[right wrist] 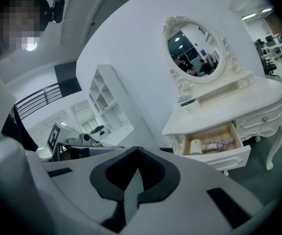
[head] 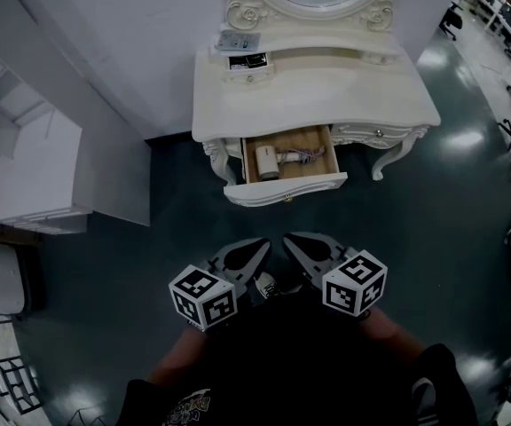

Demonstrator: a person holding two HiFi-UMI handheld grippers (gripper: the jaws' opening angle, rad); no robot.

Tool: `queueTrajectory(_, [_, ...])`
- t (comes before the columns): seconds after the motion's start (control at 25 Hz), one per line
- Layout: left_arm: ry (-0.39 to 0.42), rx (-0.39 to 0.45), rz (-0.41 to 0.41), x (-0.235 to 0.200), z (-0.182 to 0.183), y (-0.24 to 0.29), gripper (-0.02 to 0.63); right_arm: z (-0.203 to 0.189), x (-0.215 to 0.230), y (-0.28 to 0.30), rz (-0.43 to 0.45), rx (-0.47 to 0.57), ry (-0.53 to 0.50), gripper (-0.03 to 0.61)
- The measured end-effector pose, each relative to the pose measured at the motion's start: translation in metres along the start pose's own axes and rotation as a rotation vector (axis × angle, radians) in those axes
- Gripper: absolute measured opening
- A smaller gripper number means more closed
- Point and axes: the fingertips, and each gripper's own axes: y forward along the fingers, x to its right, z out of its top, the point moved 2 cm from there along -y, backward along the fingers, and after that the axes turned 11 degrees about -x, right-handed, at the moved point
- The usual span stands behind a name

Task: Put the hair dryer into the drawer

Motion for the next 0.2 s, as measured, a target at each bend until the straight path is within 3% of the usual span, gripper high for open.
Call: queueTrajectory(0.2, [0.001, -0.001, 0.0, -0.0041, 0.0001, 0.0001, 0.003, -0.0001, 0.0007, 0.0046, -0.001, -0.004, -0.001, 0.029])
